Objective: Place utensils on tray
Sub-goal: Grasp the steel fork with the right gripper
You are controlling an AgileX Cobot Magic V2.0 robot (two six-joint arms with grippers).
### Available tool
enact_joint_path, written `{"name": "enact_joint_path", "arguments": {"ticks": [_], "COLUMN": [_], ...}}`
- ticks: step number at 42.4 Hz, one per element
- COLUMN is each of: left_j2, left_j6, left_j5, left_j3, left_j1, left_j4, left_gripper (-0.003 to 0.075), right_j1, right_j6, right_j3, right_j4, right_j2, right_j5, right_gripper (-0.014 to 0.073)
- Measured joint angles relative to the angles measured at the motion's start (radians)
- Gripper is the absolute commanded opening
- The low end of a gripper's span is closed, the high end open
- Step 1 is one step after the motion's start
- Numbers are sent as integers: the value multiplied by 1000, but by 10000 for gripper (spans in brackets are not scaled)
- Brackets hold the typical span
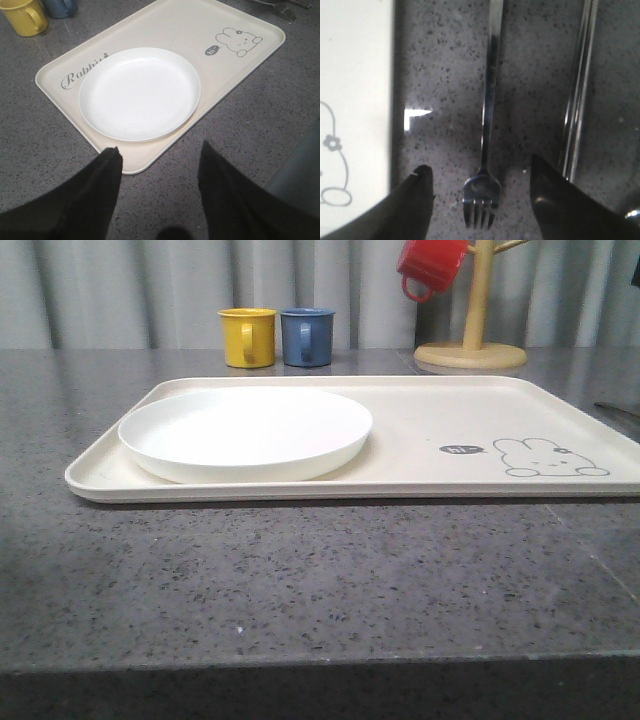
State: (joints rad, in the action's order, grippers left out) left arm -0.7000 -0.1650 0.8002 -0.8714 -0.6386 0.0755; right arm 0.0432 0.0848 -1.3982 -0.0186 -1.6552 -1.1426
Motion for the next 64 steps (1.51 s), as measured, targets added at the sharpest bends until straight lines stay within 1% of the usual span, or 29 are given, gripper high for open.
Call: {"name": "enact_joint_path", "arguments": {"ticks": [11,23,26,28,29,34,38,41,48,56,60,64], "left_j2": [0,0,0,0,0,0,0,0,0,0,0,0], "left_j6": [2,1,1,1,1,1,1,1,1,1,1,1], "left_j5": [0,0,0,0,0,0,0,0,0,0,0,0], "left_j3": [0,0,0,0,0,0,0,0,0,0,0,0], "left_j1": [0,0,0,0,0,0,0,0,0,0,0,0], "left_j4": [0,0,0,0,0,0,0,0,0,0,0,0], "left_gripper": [354,354,354,354,354,354,354,354,354,354,354,354], "right_j1": [0,0,0,0,0,0,0,0,0,-11,-57,-151], "right_j6": [2,2,2,2,2,2,2,5,5,7,7,7], "right_j3": [-3,-5,-9,-9,-9,-9,-9,-9,-16,-92,-150,-208], "right_j4": [-9,-14,-15,-15,-15,-15,-15,-15,-15,-35,-65,-86], "right_j2": [-72,-108,-112,-112,-112,-112,-112,-112,-112,-92,-68,-63], "right_j5": [66,85,85,85,85,81,78,78,66,-23,-67,-78], "right_gripper": [456,452,402,325,304,116,30,-11,-14,-14,-14,-14]}}
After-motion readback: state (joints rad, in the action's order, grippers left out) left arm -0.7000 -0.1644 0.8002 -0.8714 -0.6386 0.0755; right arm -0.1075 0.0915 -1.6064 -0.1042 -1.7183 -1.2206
